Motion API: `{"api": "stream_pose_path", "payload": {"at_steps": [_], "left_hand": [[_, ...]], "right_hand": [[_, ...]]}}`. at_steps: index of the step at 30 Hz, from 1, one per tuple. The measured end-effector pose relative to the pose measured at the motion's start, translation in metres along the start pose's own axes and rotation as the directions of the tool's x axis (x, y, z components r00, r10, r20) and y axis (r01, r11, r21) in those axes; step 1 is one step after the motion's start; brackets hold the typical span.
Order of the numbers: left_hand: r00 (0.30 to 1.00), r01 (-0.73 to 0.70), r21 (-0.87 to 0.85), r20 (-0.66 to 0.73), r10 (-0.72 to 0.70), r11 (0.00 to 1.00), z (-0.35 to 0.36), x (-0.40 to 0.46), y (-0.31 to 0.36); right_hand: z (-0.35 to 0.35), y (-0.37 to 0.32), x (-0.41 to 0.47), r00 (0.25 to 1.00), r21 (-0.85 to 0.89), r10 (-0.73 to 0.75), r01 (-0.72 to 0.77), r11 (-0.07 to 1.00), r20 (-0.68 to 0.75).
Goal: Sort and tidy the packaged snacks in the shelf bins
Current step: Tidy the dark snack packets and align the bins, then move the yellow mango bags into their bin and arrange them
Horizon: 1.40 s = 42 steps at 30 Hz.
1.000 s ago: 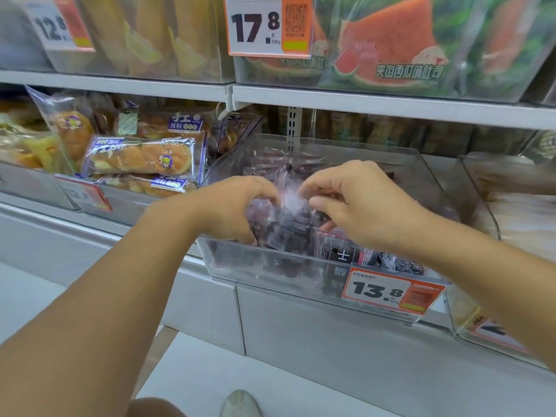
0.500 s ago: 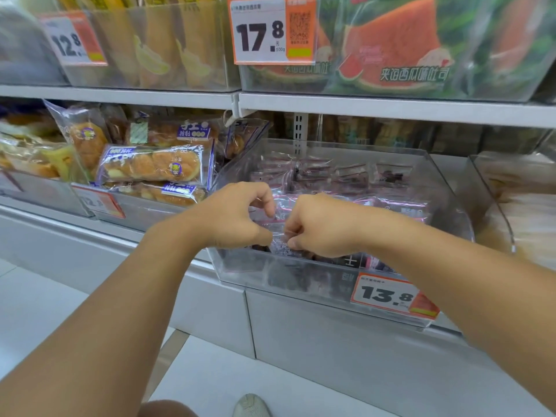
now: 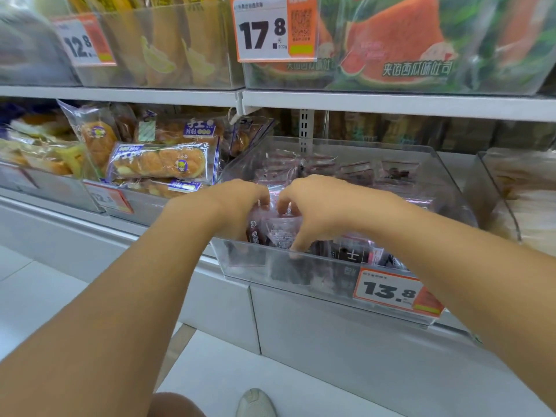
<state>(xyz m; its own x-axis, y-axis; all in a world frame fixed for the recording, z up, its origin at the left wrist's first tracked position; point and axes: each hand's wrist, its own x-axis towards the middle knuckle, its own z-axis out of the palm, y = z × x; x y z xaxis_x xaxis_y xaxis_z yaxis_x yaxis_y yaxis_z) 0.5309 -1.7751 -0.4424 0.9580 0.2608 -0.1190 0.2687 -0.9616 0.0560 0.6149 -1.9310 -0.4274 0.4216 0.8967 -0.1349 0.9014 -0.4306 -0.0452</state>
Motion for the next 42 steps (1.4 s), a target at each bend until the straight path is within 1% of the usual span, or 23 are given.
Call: {"api": "stream_pose_path", "payload": {"at_steps": [4, 8, 11, 14, 17, 19, 20, 21, 22, 23, 24, 25, 26, 27, 29, 31, 33, 35, 37, 39, 40, 41, 42], "left_hand": [[0.998, -0.021, -0.025, -0.061, 0.019, 0.999, 0.008, 0.007, -0.005], [0.971, -0.085, -0.007, -0.225, 0.081, 0.996, 0.017, 0.005, -0.012], [0.943, -0.138, -0.029, -0.309, 0.122, 0.990, 0.021, 0.001, -0.010], [0.944, -0.142, -0.031, -0.306, 0.126, 0.989, 0.022, 0.002, -0.007], [0.957, -0.105, -0.043, -0.277, 0.089, 0.993, 0.020, 0.004, -0.002], [0.978, -0.043, 0.000, -0.202, 0.042, 0.999, 0.013, 0.002, 0.004], [0.986, -0.013, 0.047, -0.163, 0.020, 0.999, 0.007, 0.001, 0.009], [0.988, 0.008, 0.083, -0.156, 0.005, 0.997, -0.001, -0.001, 0.016], [0.983, 0.012, 0.093, -0.181, 0.005, 0.996, -0.009, -0.004, 0.025], [0.976, -0.010, 0.084, -0.216, 0.028, 0.996, -0.018, -0.007, 0.034], [0.967, -0.063, 0.053, -0.245, 0.074, 0.997, -0.024, -0.010, 0.045], [0.953, -0.140, -0.003, -0.272, 0.134, 0.990, -0.028, -0.014, 0.059], [0.928, -0.236, -0.074, -0.315, 0.202, 0.969, -0.029, -0.016, 0.075], [0.886, -0.336, -0.143, -0.384, 0.261, 0.931, -0.028, -0.016, 0.093], [0.780, -0.503, -0.228, -0.535, 0.324, 0.834, -0.024, -0.012, 0.130], [0.697, -0.599, -0.244, -0.629, 0.346, 0.763, -0.022, -0.002, 0.165], [0.660, -0.646, -0.239, -0.652, 0.373, 0.725, -0.019, 0.010, 0.198], [0.665, -0.659, -0.224, -0.618, 0.418, 0.718, -0.013, 0.020, 0.227], [0.693, -0.643, -0.206, -0.566, 0.446, 0.738, -0.005, 0.029, 0.251], [0.728, -0.613, -0.215, -0.527, 0.438, 0.761, 0.001, 0.037, 0.269], [0.745, -0.600, -0.234, -0.512, 0.428, 0.765, 0.002, 0.040, 0.277], [0.763, -0.584, -0.260, -0.498, 0.411, 0.769, 0.003, 0.044, 0.283], [0.782, -0.565, -0.293, -0.489, 0.386, 0.771, 0.004, 0.047, 0.286]], "right_hand": [[0.004, -0.010, 0.007, 0.999, -0.111, 0.026, -0.030, 0.993, -0.037], [0.009, -0.009, 0.004, 0.996, -0.081, 0.023, -0.030, 0.996, -0.085], [0.010, -0.003, 0.004, 0.985, -0.041, 0.045, -0.052, 0.998, -0.165], [0.016, -0.004, 0.004, 0.975, -0.022, 0.074, -0.081, 0.996, -0.212], [0.015, 0.000, 0.001, 0.985, 0.035, 0.056, -0.051, 0.998, -0.162], [0.008, 0.006, -0.008, 0.991, 0.108, 0.013, 0.002, 0.994, -0.135], [0.002, 0.011, -0.015, 0.986, 0.143, -0.002, 0.026, 0.989, -0.164], [-0.004, 0.015, -0.024, 0.976, 0.167, -0.006, 0.042, 0.985, -0.216], [-0.010, 0.020, -0.034, 0.961, 0.177, -0.006, 0.057, 0.983, -0.275], [-0.015, 0.024, -0.046, 0.942, 0.172, 0.002, 0.059, 0.983, -0.336], [-0.019, 0.029, -0.058, 0.916, 0.146, 0.017, 0.046, 0.988, -0.401], [-0.020, 0.035, -0.072, 0.885, 0.102, 0.045, 0.002, 0.995, -0.464], [-0.020, 0.043, -0.087, 0.851, 0.047, 0.087, -0.073, 0.996, -0.518], [-0.018, 0.053, -0.103, 0.818, -0.008, 0.133, -0.165, 0.986, -0.560], [-0.012, 0.078, -0.137, 0.763, -0.073, 0.230, -0.340, 0.937, -0.604], [-0.005, 0.107, -0.169, 0.720, -0.089, 0.343, -0.488, 0.868, -0.604], [0.000, 0.134, -0.194, 0.670, -0.054, 0.462, -0.599, 0.799, -0.581], [0.002, 0.154, -0.211, 0.625, -0.021, 0.580, -0.689, 0.725, -0.522], [0.001, 0.171, -0.220, 0.564, 0.044, 0.715, -0.772, 0.634, -0.412], [-0.003, 0.192, -0.222, 0.487, 0.149, 0.814, -0.822, 0.549, -0.316], [-0.006, 0.203, -0.222, 0.466, 0.194, 0.839, -0.829, 0.525, -0.280], [-0.008, 0.213, -0.221, 0.470, 0.221, 0.849, -0.825, 0.519, -0.240], [-0.010, 0.220, -0.221, 0.490, 0.228, 0.849, -0.819, 0.527, -0.201]]}}
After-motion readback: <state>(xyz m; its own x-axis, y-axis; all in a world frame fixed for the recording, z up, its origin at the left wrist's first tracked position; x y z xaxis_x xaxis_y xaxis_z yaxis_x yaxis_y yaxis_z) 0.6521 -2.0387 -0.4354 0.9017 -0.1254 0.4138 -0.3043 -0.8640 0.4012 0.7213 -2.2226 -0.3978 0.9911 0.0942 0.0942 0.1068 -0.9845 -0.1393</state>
